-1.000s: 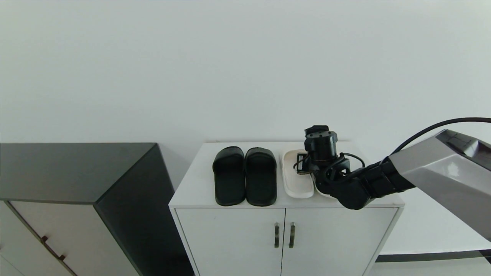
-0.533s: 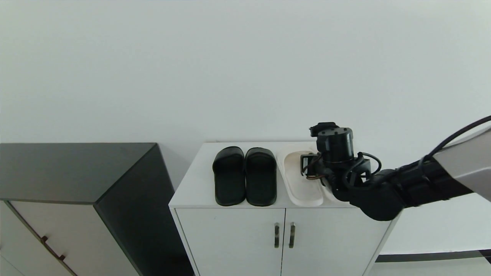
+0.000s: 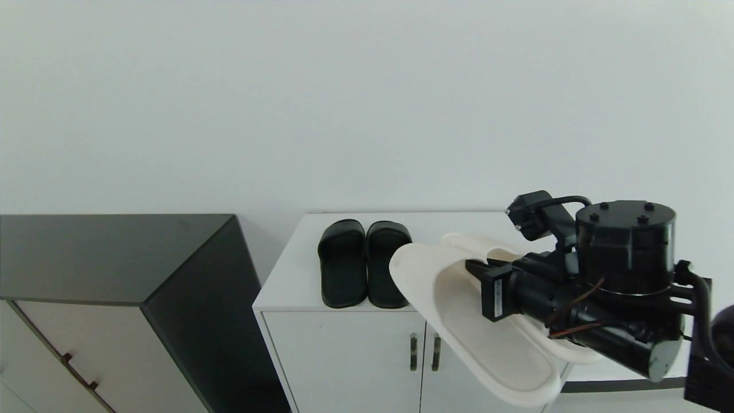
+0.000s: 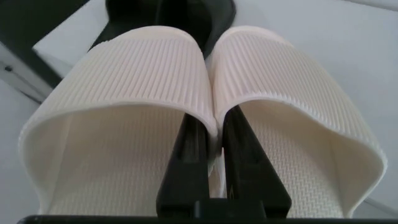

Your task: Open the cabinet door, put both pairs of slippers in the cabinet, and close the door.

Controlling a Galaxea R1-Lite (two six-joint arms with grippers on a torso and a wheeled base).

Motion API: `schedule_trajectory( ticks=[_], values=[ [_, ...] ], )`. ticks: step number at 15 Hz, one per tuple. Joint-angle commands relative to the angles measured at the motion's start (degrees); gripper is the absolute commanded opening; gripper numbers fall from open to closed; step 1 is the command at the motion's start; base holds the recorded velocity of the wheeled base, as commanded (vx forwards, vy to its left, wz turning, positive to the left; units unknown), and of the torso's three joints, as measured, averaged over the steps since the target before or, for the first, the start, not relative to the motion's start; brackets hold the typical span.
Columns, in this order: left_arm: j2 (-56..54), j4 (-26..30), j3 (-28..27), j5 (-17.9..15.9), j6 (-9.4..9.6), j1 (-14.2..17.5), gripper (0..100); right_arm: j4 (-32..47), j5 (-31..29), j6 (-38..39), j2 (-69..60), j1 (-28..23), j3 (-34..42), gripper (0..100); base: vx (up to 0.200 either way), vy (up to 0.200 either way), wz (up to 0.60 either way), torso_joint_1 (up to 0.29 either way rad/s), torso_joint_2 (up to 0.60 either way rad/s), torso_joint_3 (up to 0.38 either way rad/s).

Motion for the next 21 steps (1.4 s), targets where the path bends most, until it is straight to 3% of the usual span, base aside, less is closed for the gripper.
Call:
schedule_trajectory(
  ticks=[1, 3, 12, 21],
  values=[
    [0.1, 0.0, 0.0, 0.0, -0.04, 0.0, 0, 0.7, 0.4, 0.0, -4.8, 0.8, 1.5, 0, 0.000, 0.000, 0.00, 0.000, 0.00, 0.000],
    [0.1, 0.0, 0.0, 0.0, 0.04, 0.0, 0, 0.9, 2.0, 0.0, -5.1, 0.8, 2.2, 0, 0.000, 0.000, 0.00, 0.000, 0.00, 0.000],
    [0.0, 0.0, 0.0, 0.0, -0.04, 0.0, 0, 1.0, 1.8, -0.1, -5.0, 0.6, 3.8, 0, -0.200, 0.000, 0.00, 0.002, 0.00, 0.003],
    [0.1, 0.0, 0.0, 0.0, -0.13, 0.0, 0, 0.9, 1.8, 0.0, -4.2, 0.6, 4.5, 0, 0.000, 0.000, 0.00, 0.000, 0.00, 0.000]
  ],
)
